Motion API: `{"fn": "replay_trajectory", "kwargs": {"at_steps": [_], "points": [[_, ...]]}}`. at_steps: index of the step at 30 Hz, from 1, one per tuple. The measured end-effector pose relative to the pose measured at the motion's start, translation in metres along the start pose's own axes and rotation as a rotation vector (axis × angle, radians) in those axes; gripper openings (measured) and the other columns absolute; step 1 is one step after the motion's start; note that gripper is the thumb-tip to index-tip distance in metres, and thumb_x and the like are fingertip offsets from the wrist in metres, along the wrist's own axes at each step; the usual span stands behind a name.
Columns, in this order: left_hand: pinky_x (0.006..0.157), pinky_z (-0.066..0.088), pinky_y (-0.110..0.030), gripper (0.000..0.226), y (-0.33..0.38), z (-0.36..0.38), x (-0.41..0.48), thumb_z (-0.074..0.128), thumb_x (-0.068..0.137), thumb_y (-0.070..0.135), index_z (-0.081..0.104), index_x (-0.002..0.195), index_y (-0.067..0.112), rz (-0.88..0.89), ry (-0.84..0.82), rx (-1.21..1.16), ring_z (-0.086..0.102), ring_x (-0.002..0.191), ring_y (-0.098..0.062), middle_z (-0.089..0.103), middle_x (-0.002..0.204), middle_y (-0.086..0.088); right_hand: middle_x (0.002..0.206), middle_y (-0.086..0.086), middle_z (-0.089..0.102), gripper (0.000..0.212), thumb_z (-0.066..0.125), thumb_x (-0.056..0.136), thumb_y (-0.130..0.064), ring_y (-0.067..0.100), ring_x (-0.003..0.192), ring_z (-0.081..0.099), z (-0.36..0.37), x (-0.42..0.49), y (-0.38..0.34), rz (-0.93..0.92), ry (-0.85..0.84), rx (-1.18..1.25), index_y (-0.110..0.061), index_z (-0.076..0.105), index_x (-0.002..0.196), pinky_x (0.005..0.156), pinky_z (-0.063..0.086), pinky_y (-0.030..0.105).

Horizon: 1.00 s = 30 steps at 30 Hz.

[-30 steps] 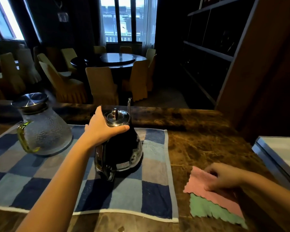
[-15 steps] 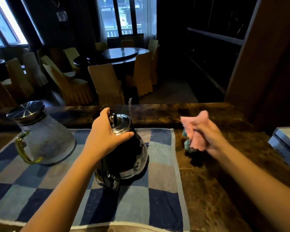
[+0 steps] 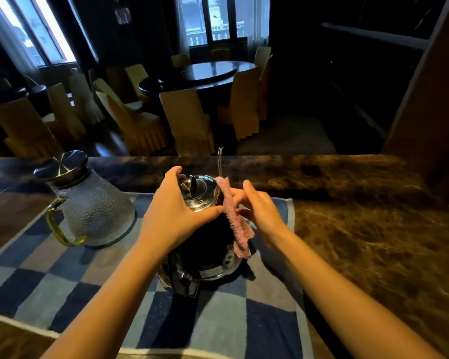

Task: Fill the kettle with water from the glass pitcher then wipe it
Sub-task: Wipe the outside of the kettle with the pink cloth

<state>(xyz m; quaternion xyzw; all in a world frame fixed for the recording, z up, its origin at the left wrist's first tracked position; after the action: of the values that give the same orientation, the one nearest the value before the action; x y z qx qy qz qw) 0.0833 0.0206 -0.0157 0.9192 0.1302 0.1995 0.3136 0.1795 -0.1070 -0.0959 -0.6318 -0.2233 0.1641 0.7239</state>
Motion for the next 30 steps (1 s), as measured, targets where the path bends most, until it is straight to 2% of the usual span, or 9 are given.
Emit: {"fn": "replay_trajectory", "kwargs": {"at_steps": [3, 9, 12, 16, 19, 22, 24, 27, 30], "points": [[0.099, 0.037, -0.03, 0.114, -0.002, 0.001, 0.002, 0.075, 0.047, 0.056, 0.024, 0.141, 0.018, -0.002, -0.011, 0.006, 0.045, 0.126, -0.02, 0.043, 0.142, -0.005, 0.071, -0.009, 0.068, 0.031, 0.05, 0.093, -0.023, 0.01, 0.073, 0.064, 0.012, 0.001, 0.006, 0.034, 0.185, 0.168, -0.023, 0.066, 0.066, 0.069, 0.05, 0.029], [0.099, 0.037, -0.029, 0.115, -0.002, 0.002, 0.001, 0.075, 0.047, 0.055, 0.022, 0.142, 0.019, -0.005, -0.021, -0.005, 0.043, 0.128, -0.02, 0.041, 0.143, -0.005, 0.094, 0.004, 0.064, 0.02, 0.033, 0.09, -0.047, 0.025, 0.08, 0.062, 0.03, -0.023, 0.02, -0.057, 0.291, -0.1, -0.046, 0.052, 0.098, 0.068, 0.053, 0.047], [0.104, 0.037, -0.034, 0.116, -0.002, 0.003, 0.002, 0.075, 0.047, 0.055, 0.021, 0.142, 0.02, -0.009, -0.035, -0.018, 0.04, 0.13, -0.022, 0.038, 0.145, -0.005, 0.133, -0.004, 0.052, 0.039, 0.025, 0.087, -0.05, 0.021, 0.119, 0.052, 0.04, -0.062, 0.048, -0.008, 0.415, -0.203, -0.068, 0.029, 0.121, 0.098, 0.044, 0.052], [0.101, 0.035, -0.029, 0.121, 0.0, 0.003, 0.002, 0.074, 0.044, 0.061, 0.02, 0.143, 0.02, -0.008, -0.041, -0.017, 0.039, 0.13, -0.021, 0.037, 0.146, -0.006, 0.148, -0.033, 0.025, 0.051, 0.027, 0.092, -0.044, -0.004, 0.14, 0.02, 0.059, -0.067, 0.027, -0.219, 0.411, -0.319, -0.058, 0.016, 0.139, 0.116, 0.02, 0.038], [0.091, 0.035, -0.018, 0.122, 0.002, 0.0, 0.002, 0.068, 0.042, 0.069, 0.022, 0.142, 0.017, -0.017, -0.018, -0.07, 0.045, 0.118, -0.012, 0.044, 0.14, -0.004, 0.131, -0.015, 0.056, 0.032, 0.033, 0.096, -0.038, 0.011, 0.125, 0.048, 0.041, -0.019, 0.021, -0.043, 0.31, -0.18, -0.046, 0.055, 0.119, 0.102, 0.039, 0.031], [0.092, 0.035, -0.023, 0.112, -0.001, 0.0, 0.002, 0.062, 0.051, 0.069, 0.023, 0.142, 0.016, -0.038, 0.002, -0.101, 0.046, 0.122, -0.015, 0.043, 0.141, -0.006, 0.088, -0.006, 0.064, 0.026, 0.047, 0.097, -0.031, 0.02, 0.091, 0.057, 0.021, 0.006, 0.023, 0.247, 0.272, -0.154, -0.025, 0.067, 0.081, 0.061, 0.045, 0.011], [0.095, 0.036, -0.026, 0.101, -0.003, 0.001, 0.003, 0.067, 0.061, 0.059, 0.023, 0.142, 0.018, -0.036, 0.002, -0.09, 0.044, 0.127, -0.019, 0.042, 0.142, -0.006, 0.091, -0.017, 0.064, 0.027, 0.045, 0.095, -0.045, 0.013, 0.095, 0.058, 0.023, -0.011, 0.028, 0.248, 0.327, -0.061, -0.046, 0.069, 0.082, 0.074, 0.046, 0.015], [0.101, 0.037, -0.033, 0.096, -0.005, 0.003, 0.004, 0.069, 0.065, 0.054, 0.023, 0.142, 0.019, -0.035, -0.003, -0.089, 0.042, 0.129, -0.02, 0.041, 0.143, -0.006, 0.143, -0.017, 0.044, 0.038, 0.025, 0.092, -0.045, 0.011, 0.131, 0.04, 0.042, -0.064, 0.053, 0.12, 0.564, -0.161, -0.07, 0.032, 0.12, 0.109, 0.034, 0.039], [0.1, 0.036, -0.032, 0.093, -0.006, 0.002, 0.004, 0.069, 0.069, 0.051, 0.023, 0.142, 0.018, -0.033, -0.002, -0.092, 0.041, 0.13, -0.02, 0.04, 0.144, -0.006, 0.155, -0.027, 0.0, 0.062, 0.023, 0.086, -0.04, 0.002, 0.144, 0.001, 0.081, -0.085, 0.042, -0.05, 0.563, -0.375, -0.059, -0.005, 0.137, 0.119, -0.002, 0.032]]}}
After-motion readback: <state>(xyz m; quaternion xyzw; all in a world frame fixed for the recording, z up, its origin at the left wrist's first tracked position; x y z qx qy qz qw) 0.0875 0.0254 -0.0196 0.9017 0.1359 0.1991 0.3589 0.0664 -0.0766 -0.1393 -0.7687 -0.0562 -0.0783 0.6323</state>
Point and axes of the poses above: each hand's wrist, its own x-axis towards the middle knuckle, its own z-axis out of the palm, y = z × x, the point moved 6 cm from there along x, towards the middle knuckle
